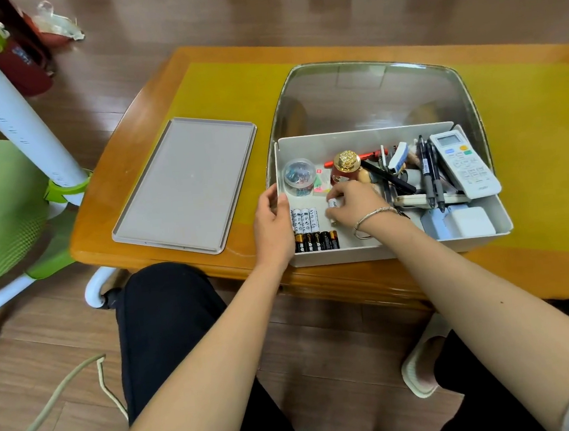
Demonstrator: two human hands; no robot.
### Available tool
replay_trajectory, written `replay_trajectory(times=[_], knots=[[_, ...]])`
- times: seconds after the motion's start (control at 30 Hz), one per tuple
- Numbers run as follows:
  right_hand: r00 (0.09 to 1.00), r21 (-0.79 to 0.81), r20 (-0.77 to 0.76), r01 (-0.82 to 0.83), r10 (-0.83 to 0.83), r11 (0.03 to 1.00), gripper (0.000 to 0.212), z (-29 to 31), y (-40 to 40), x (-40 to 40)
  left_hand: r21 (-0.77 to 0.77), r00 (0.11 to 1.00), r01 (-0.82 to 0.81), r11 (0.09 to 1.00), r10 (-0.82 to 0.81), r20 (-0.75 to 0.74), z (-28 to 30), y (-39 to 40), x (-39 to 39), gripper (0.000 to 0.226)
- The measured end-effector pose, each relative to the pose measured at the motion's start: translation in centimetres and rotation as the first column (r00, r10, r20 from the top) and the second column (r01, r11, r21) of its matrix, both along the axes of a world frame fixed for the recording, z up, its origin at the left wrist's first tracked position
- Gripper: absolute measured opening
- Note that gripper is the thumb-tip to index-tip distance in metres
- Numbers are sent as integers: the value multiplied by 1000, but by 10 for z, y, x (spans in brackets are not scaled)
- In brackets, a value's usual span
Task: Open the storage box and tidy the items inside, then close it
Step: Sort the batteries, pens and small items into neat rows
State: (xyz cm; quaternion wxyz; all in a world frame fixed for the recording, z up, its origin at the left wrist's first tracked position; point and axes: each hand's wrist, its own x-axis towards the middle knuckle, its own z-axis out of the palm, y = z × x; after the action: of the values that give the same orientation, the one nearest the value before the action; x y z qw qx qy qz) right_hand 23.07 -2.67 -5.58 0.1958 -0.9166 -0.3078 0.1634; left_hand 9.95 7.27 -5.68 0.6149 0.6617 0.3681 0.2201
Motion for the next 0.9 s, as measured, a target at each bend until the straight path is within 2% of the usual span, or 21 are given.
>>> replay_trajectory(times=[0.07, 0.3, 0.43, 0.63, 0.8, 0.9], knots=[[1000, 35, -23, 11, -10, 999, 29, 0, 5, -1, 10, 1000, -2, 1000, 2, -3, 1, 0, 0, 32], [992, 2, -51, -120, 119, 993, 32, -4, 2, -5, 24, 1000, -4, 1000, 3, 11, 1, -1, 0, 32], [987, 43, -105, -119, 123, 992, 33, -2, 2, -7, 22, 1000, -9, 1000, 9, 8, 0, -1, 0, 31], [988, 44, -93, -121, 125, 992, 31, 3, -2, -9, 19, 1000, -7, 1000, 7, 10, -1, 0, 1, 32], [974, 41, -141, -173, 177, 984, 31, 19, -13, -8, 10, 1000, -2, 1000, 2, 15, 0, 0, 0, 31], [986, 68, -103, -127, 133, 990, 27, 33, -28, 1, -5, 1000, 2, 1000, -2, 15, 0, 0, 0, 32]])
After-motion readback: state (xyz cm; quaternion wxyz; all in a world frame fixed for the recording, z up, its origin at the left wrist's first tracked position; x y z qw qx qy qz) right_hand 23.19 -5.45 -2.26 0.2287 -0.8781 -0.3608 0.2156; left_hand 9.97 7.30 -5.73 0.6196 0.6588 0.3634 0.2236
